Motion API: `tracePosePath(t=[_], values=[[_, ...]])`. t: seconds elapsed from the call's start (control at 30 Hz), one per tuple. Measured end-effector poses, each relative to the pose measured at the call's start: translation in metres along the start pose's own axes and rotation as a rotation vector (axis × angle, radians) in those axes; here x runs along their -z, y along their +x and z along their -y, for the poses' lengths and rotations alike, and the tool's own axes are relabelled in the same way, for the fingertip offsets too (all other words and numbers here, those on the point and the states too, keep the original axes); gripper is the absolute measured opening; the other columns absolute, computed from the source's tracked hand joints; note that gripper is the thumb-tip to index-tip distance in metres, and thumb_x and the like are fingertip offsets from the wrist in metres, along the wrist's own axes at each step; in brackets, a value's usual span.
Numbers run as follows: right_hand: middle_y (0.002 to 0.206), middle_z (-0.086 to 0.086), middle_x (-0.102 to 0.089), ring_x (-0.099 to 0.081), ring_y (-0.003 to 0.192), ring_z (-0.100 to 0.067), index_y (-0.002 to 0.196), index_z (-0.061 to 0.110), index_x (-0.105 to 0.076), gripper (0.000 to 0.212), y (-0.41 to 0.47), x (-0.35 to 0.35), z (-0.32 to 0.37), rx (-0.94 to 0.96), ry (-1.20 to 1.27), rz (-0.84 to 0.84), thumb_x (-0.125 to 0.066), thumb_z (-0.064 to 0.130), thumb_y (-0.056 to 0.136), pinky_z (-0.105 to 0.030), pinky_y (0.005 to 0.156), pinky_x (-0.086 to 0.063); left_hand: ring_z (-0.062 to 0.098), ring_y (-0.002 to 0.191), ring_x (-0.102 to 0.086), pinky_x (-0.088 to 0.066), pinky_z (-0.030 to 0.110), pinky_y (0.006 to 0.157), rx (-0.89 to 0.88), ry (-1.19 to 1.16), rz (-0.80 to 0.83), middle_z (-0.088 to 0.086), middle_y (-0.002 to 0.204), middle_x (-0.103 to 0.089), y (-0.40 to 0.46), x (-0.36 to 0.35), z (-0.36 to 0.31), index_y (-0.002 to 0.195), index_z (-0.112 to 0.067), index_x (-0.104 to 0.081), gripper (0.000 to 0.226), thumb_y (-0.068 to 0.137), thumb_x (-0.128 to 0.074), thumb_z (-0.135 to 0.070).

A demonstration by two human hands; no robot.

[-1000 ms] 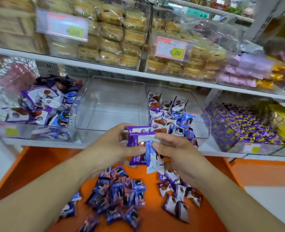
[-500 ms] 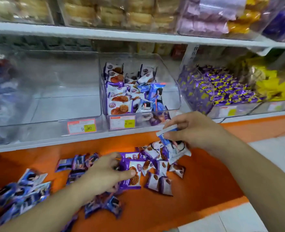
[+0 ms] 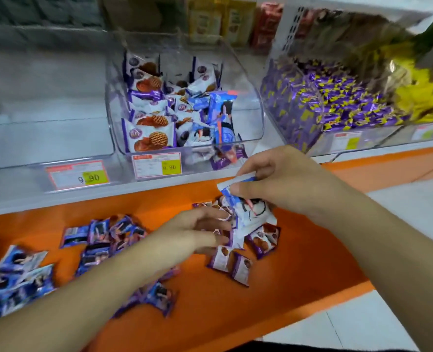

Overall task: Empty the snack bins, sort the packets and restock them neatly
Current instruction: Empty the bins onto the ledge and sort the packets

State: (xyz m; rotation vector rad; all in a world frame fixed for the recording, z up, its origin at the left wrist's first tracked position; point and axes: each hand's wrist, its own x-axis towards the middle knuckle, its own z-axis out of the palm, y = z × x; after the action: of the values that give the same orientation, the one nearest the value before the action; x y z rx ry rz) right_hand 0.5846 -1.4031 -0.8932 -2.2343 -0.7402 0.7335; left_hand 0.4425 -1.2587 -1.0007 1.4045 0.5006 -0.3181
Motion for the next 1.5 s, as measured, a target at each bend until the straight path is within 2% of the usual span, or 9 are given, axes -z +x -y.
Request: tracePosePath(t=[0.23,0.33,0.6,0.8,0.9,0.97,1.07,1.3,1.5], values=[[0.083,0.005,-0.077,-0.068,0.069,-0.016,0.099,0.03,-0.075,0.021,-0.011,-0.077,0.055,0.188,0.116,0.12,-0.08,0.047,0.088,-0.026,0.064,-0.054,0.025,0.084,-0.075,-0.064,0.046,0.085,-0.152,0.055,-0.242,0.011,0.091,-0.074,-0.124,0.051,-0.033,0.107,-0.002,-0.067,0.025,0.09,-0.077,-0.018],[0.1,0.012,-0.078,-0.073,0.093,-0.013,0.115,0.036,-0.07,0.035,-0.019,-0.112,0.079,0.178,0.266,0.224,-0.083,0.047,0.084,-0.034,0.087,-0.059,0.028,0.082,-0.075,-0.064,0.036,0.078,-0.184,0.149,-0.308,0.013,0.092,-0.074,-0.165,0.081,-0.026,0.102,-0.007,-0.068,0.019,0.09,-0.079,-0.016],[0.098,0.016,-0.079,-0.073,0.093,0.0,0.118,0.025,-0.073,0.031,-0.022,-0.243,0.107,0.176,0.23,0.371,-0.075,0.005,0.093,-0.022,0.083,-0.058,0.01,0.087,-0.072,-0.059,0.036,0.083,-0.077,0.682,-0.489,-0.012,0.107,-0.069,-0.23,0.194,0.002,0.12,-0.028,-0.061,0.038,0.088,-0.08,-0.036],[0.093,-0.002,-0.077,-0.072,0.079,-0.016,0.092,0.028,-0.067,0.019,0.013,-0.371,0.126,0.058,0.064,0.434,-0.075,0.011,0.092,-0.055,0.081,-0.061,0.013,0.082,-0.07,-0.06,0.042,0.077,-0.15,0.716,-0.743,-0.016,0.102,-0.065,-0.256,0.269,-0.001,0.117,-0.032,-0.059,0.028,0.093,-0.071,-0.039],[0.079,0.013,-0.063,-0.067,0.074,-0.009,0.093,0.035,-0.064,0.012,0.023,-0.413,0.14,0.029,-0.025,0.508,-0.075,0.033,0.096,-0.029,0.069,-0.056,0.014,0.086,-0.07,-0.06,0.043,0.079,-0.156,0.799,-0.747,-0.017,0.106,-0.063,-0.255,0.278,-0.006,0.125,-0.029,-0.057,0.034,0.095,-0.07,-0.04],[0.094,0.008,-0.066,-0.065,0.087,-0.013,0.13,0.024,-0.063,0.04,0.027,-0.424,0.136,0.003,-0.161,0.558,-0.071,0.045,0.097,-0.024,0.07,-0.05,0.011,0.091,-0.068,-0.06,0.041,0.083,-0.184,0.807,-0.734,-0.017,0.11,-0.063,-0.25,0.277,-0.013,0.128,-0.029,-0.057,0.036,0.096,-0.069,-0.039],[0.136,-0.002,-0.063,-0.064,0.115,-0.021,0.149,0.019,-0.048,0.067,0.032,-0.407,0.123,-0.003,-0.271,0.499,-0.069,0.051,0.095,-0.032,0.095,-0.053,0.007,0.096,-0.066,-0.058,0.038,0.088,-0.271,0.789,-0.699,-0.016,0.112,-0.062,-0.238,0.267,-0.024,0.126,-0.03,-0.058,0.033,0.096,-0.07,-0.035],[0.107,0.005,-0.065,-0.057,0.072,0.0,0.111,0.019,-0.066,0.015,0.027,-0.247,0.114,0.113,-0.099,0.368,-0.068,0.016,0.097,-0.025,0.074,-0.055,-0.004,0.111,-0.059,-0.047,0.021,0.101,-0.376,0.83,-0.589,-0.024,0.125,-0.059,-0.189,0.213,-0.047,0.134,-0.041,-0.054,0.045,0.093,-0.07,-0.028],[0.092,0.001,-0.074,-0.072,0.083,-0.017,0.091,0.028,-0.073,0.023,0.022,-0.092,0.124,0.289,-0.033,0.055,-0.07,0.005,0.094,-0.028,0.068,-0.056,0.003,0.151,-0.027,-0.021,0.015,0.12,-0.475,0.955,-0.458,-0.025,0.167,-0.014,-0.125,0.161,-0.063,0.16,-0.053,-0.01,0.083,0.098,-0.064,-0.038]])
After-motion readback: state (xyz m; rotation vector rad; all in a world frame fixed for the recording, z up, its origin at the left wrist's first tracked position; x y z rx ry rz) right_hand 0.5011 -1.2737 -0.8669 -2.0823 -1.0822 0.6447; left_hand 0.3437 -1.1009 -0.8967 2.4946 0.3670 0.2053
